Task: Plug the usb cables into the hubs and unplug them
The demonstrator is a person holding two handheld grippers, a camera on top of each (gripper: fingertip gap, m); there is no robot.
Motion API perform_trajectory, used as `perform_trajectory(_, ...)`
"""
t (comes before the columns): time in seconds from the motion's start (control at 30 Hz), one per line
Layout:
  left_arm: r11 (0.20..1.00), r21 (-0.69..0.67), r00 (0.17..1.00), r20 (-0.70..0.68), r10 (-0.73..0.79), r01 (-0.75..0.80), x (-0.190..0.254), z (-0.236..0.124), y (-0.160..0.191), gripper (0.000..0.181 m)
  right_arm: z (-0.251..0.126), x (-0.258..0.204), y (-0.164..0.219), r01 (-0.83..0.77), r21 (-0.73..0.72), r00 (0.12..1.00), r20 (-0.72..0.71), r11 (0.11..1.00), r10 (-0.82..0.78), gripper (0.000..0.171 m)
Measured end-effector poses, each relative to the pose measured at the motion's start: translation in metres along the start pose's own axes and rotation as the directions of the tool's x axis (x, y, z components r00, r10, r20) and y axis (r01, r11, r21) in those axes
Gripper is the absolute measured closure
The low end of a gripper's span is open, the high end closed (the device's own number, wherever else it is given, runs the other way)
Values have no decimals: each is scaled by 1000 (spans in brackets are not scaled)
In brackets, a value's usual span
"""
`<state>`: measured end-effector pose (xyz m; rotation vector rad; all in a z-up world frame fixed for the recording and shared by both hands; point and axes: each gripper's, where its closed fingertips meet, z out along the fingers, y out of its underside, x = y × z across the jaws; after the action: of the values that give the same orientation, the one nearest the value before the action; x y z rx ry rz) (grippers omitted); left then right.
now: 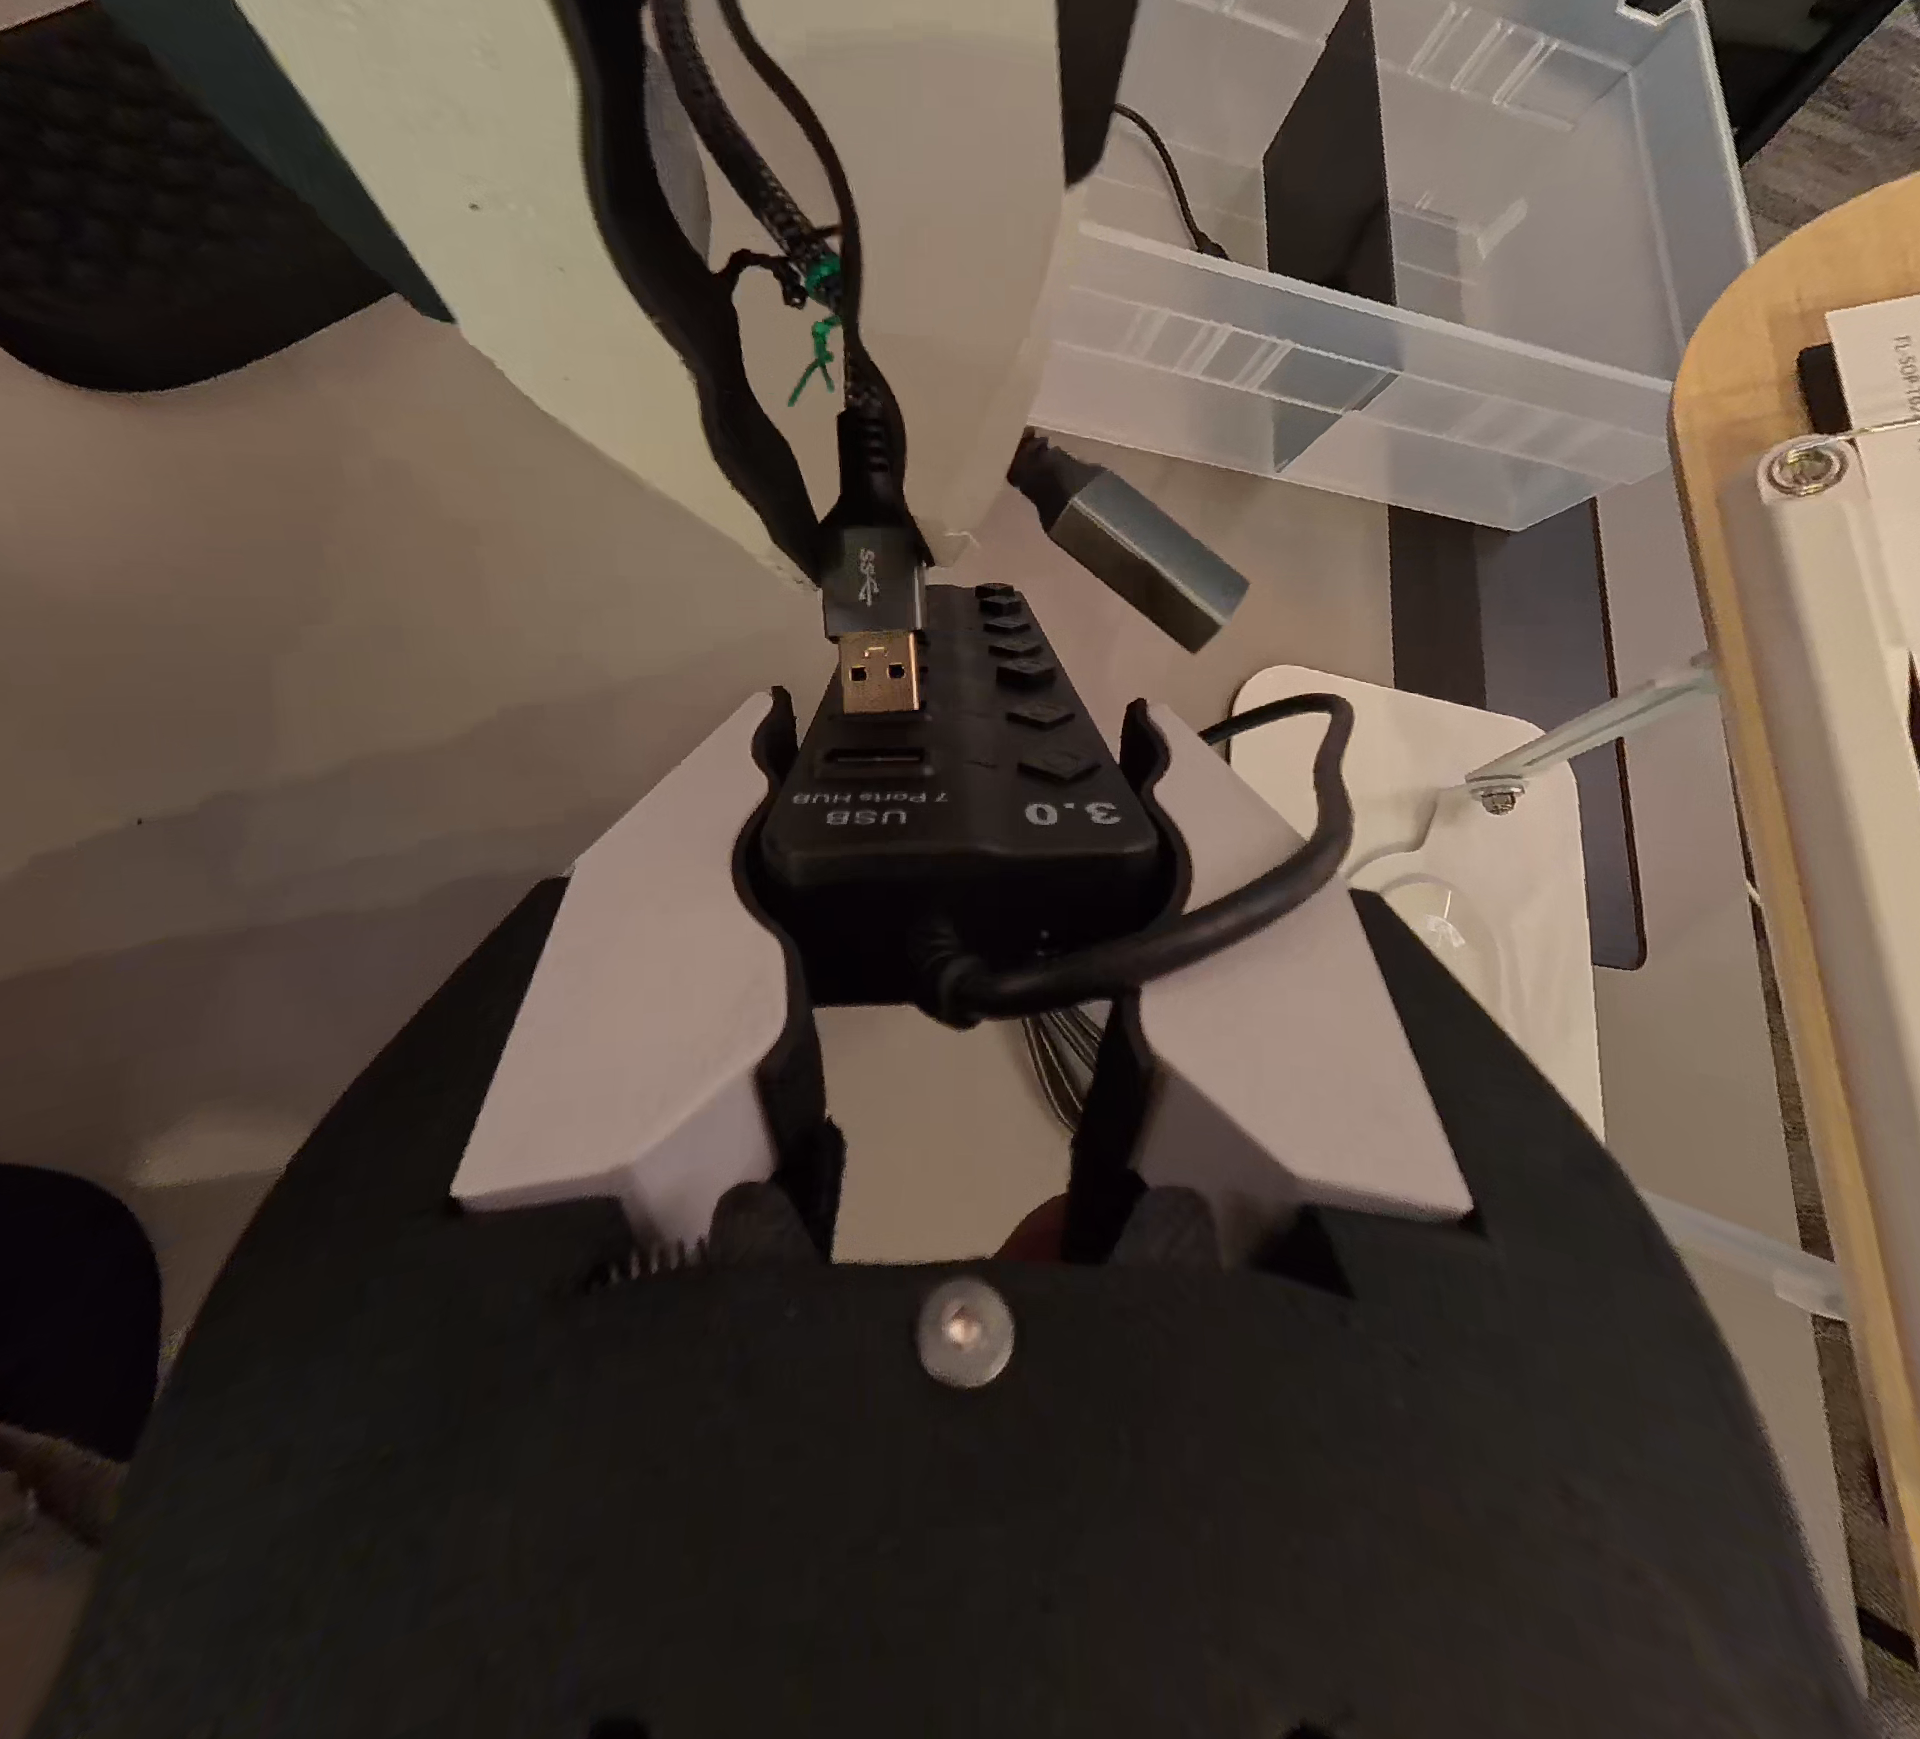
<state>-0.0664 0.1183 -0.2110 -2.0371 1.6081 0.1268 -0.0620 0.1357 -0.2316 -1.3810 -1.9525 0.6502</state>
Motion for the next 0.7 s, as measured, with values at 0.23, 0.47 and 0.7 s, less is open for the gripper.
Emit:
perform_trajectory(0.23, 999, 34, 999, 41, -9, 8, -1, -2, -2, 165, 0, 1, -3, -5, 35, 1000, 7, 999, 5, 110)
perform_trajectory(0.47, 999, 45, 997, 79, 6, -10, -4, -4, -5, 166, -2, 3, -4, -13, 60, 1000, -1, 998, 13, 110)
perform_trajectory(0.7, 1000, 29, 998, 64, 11, -13, -4, -7, -6, 165, -3, 3, -7, 1, 79, 1000, -6, 997, -1, 110)
